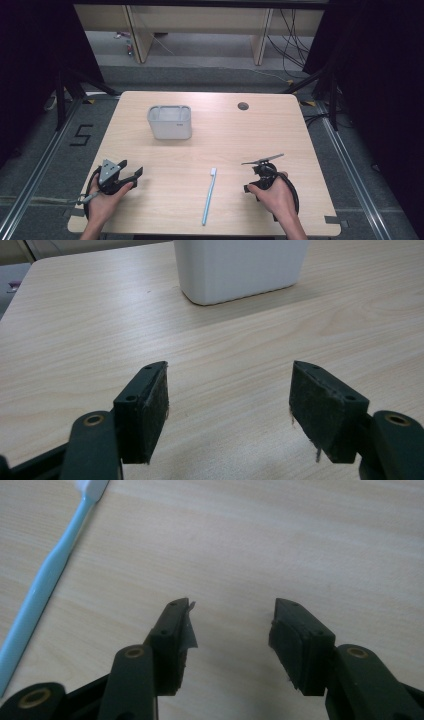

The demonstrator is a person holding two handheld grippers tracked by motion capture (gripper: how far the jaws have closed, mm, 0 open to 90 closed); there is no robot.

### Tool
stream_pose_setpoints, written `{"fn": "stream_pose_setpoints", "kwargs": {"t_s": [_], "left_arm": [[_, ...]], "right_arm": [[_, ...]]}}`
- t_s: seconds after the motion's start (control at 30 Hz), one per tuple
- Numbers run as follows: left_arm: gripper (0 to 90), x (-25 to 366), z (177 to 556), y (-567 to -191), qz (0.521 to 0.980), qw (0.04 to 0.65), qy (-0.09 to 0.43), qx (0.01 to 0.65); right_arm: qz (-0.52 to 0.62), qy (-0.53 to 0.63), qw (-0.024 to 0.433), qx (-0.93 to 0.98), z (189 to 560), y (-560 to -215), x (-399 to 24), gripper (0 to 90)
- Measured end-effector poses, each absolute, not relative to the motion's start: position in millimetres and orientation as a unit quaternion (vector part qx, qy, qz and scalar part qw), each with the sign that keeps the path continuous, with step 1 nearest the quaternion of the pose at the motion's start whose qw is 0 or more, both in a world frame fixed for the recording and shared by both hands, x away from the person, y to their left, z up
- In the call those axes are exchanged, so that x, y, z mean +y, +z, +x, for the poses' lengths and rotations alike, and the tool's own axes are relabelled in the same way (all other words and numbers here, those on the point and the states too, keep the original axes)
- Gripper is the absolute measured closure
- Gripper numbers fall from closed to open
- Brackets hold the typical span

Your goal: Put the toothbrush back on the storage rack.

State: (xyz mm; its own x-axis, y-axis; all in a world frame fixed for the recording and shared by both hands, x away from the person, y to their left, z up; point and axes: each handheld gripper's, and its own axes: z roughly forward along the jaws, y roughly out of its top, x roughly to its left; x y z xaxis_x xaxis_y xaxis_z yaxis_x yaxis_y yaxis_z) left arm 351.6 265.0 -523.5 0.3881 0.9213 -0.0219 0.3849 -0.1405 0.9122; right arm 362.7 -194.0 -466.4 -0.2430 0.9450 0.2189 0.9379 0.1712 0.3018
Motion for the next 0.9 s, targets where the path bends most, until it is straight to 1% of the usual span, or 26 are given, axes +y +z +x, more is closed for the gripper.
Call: {"fn": "stream_pose_setpoints", "kwargs": {"t_s": [0.1, 0.13, 0.2, 0.27, 0.37, 0.4, 0.53, 0.63, 0.67, 0.9], "left_arm": [[31.8, 265, 351, -524, 0.697, 0.457, 0.293, 0.468], [31.9, 264, 351, -524, 0.697, 0.457, 0.295, 0.467], [31.9, 264, 351, -524, 0.697, 0.457, 0.295, 0.468], [31.9, 264, 352, -525, 0.693, 0.464, 0.296, 0.466], [31.9, 264, 352, -524, 0.697, 0.456, 0.294, 0.47], [31.9, 264, 352, -524, 0.696, 0.458, 0.293, 0.468], [31.9, 264, 352, -524, 0.696, 0.458, 0.293, 0.468], [31.9, 265, 351, -523, 0.697, 0.456, 0.291, 0.471], [32.0, 265, 352, -524, 0.697, 0.456, 0.29, 0.471], [32.1, 264, 351, -524, 0.696, 0.457, 0.289, 0.472]], "right_arm": [[0.604, 0.183, 0.007, 0.775, 363, -467, -190, 50.3], [0.624, 0.168, -0.013, 0.763, 361, -464, -180, 49.6], [0.621, 0.158, -0.021, 0.767, 360, -464, -175, 49.1], [0.618, 0.16, -0.022, 0.769, 359, -464, -173, 48.9], [0.612, 0.149, -0.025, 0.776, 357, -462, -160, 48.5], [0.609, 0.144, -0.036, 0.78, 356, -461, -157, 48.5], [0.599, 0.145, -0.042, 0.786, 354, -462, -147, 48.6], [0.593, 0.143, -0.045, 0.791, 352, -459, -137, 49.1], [0.588, 0.153, -0.039, 0.793, 351, -461, -134, 49.2], [0.589, 0.139, -0.058, 0.794, 350, -461, -117, 50.7]]}}
